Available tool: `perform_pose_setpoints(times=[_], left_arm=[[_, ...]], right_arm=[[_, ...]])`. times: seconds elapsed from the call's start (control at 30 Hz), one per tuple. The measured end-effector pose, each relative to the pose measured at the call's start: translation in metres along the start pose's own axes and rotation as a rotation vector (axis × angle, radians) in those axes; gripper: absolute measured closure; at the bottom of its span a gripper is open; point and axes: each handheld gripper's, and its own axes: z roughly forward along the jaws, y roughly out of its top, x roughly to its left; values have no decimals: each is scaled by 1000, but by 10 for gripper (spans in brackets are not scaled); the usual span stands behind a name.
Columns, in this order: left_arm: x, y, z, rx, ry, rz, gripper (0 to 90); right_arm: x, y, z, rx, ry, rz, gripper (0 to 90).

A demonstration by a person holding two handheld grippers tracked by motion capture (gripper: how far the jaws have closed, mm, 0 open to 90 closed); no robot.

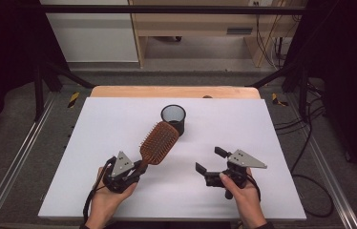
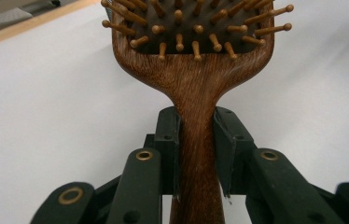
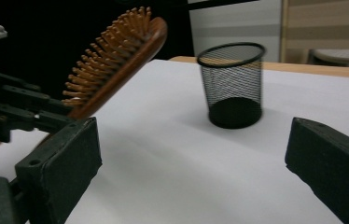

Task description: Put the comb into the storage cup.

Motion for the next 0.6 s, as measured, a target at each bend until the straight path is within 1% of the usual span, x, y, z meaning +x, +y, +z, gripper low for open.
perform_pose_setpoints(times=[0.07,0.2,0.3,0.43,0.47,0.6], left_arm=[[2,1,-3,-14,-1,-6,729],[1,2,-8,-23,11,7,729],[0,3,-10,-38,8,3,729],[-2,4,-12,-50,9,10,729],[-3,4,-12,-57,15,10,729],[-5,5,-14,-67,13,15,729]], right_arm=[[6,3,8,-3,31,30,36],[21,9,24,13,80,32,31],[31,13,37,20,117,58,30],[40,15,49,30,142,74,31],[42,16,52,31,149,78,32],[50,22,60,36,167,83,39]])
